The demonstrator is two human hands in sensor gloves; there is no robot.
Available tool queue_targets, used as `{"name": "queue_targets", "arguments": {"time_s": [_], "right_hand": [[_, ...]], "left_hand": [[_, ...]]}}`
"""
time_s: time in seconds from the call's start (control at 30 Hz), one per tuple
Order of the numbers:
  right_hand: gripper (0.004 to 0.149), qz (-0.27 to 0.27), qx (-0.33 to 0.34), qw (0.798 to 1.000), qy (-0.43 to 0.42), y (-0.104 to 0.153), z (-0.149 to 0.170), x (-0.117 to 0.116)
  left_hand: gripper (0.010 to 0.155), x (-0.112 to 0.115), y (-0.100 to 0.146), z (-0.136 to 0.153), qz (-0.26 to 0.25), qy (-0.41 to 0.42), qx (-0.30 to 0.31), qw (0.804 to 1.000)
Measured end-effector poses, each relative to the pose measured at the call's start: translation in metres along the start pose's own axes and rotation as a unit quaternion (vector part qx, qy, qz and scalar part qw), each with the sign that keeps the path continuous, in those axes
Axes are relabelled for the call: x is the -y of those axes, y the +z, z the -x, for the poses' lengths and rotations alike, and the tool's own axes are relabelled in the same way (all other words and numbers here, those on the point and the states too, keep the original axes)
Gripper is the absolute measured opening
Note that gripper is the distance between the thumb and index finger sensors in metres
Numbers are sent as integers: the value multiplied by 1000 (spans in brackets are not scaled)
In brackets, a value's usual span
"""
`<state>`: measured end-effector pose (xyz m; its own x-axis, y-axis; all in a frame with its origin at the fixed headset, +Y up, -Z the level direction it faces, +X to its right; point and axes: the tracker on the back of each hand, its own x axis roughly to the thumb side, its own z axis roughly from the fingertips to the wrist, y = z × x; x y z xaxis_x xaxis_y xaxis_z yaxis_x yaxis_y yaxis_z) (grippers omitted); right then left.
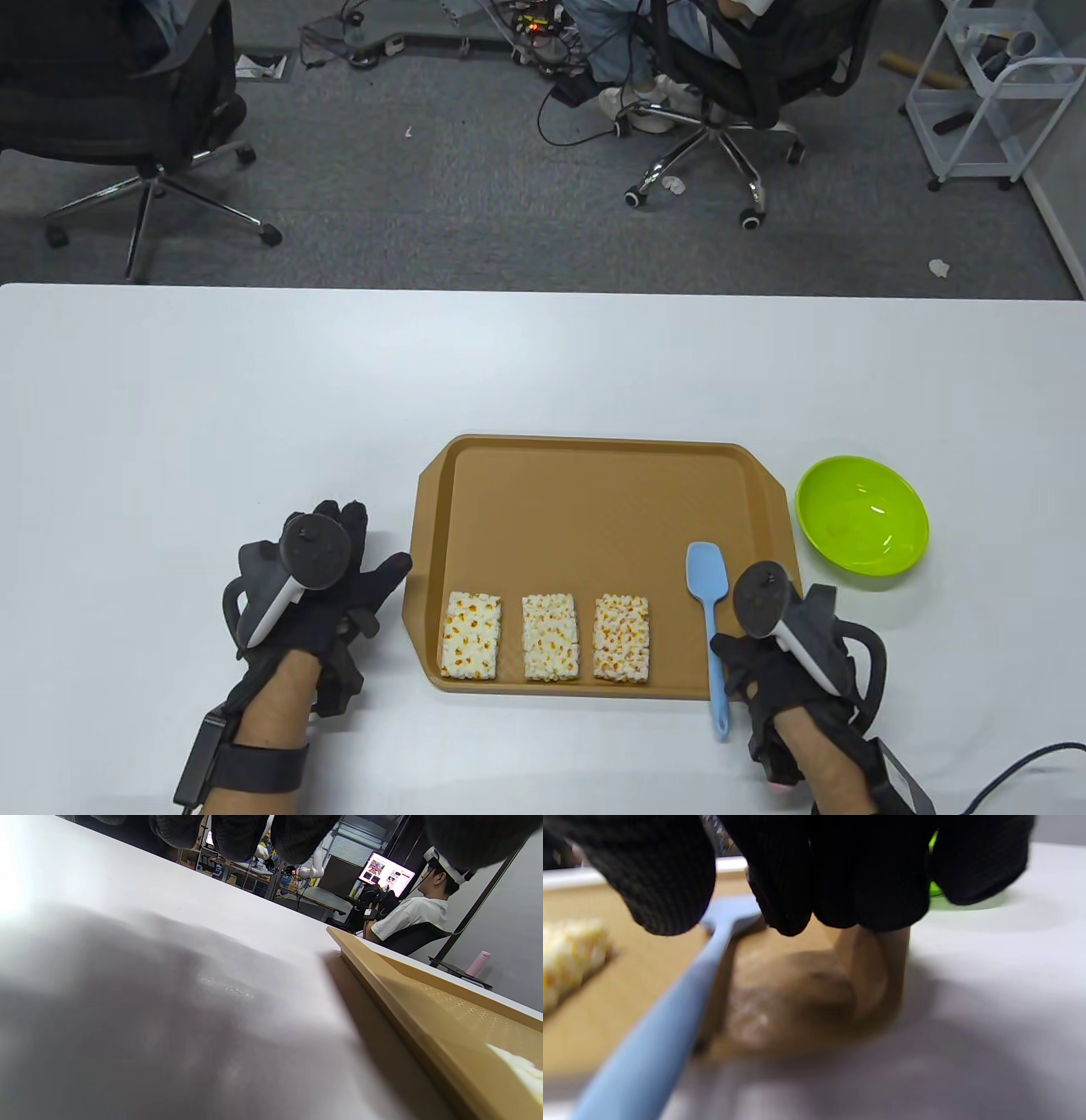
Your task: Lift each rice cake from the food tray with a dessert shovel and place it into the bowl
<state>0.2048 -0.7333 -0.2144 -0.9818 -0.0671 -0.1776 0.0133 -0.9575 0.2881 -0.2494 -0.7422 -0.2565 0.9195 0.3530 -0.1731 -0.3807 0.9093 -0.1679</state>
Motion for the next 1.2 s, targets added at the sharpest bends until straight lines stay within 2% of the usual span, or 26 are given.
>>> {"name": "queue_targets", "arguments": {"time_s": [0.07,0.17,0.4,0.47,0.6,0.73,0.77,0.9,1.07,1.2], "right_hand": [[55,-3,14,1000,13,4,-10,-5],[55,-9,4,999,40,4,-20,-12],[51,-91,-17,995,-35,-10,-6,-20],[47,-70,-28,997,-32,-11,1,-17],[45,11,-44,997,-68,-13,17,0],[46,66,-46,983,-168,-17,36,11],[47,104,-47,973,-200,-16,39,13],[47,185,-6,956,-225,-13,42,22],[48,201,27,945,-257,-6,38,25],[48,202,56,944,-254,-7,38,26]], "left_hand": [[88,0,0,0,0,1,0,1000],[88,2,-1,1,6,-1,-2,1000],[88,6,-3,-1,14,-5,2,1000],[88,7,-3,-2,16,-4,5,1000],[88,6,0,-4,6,4,11,1000],[88,9,-1,-4,3,20,9,1000],[88,11,-3,-5,7,20,8,1000],[85,14,-4,-5,-7,32,-7,999],[88,16,-3,1,-25,96,-59,993],[90,25,-6,0,26,106,-82,991]]}}
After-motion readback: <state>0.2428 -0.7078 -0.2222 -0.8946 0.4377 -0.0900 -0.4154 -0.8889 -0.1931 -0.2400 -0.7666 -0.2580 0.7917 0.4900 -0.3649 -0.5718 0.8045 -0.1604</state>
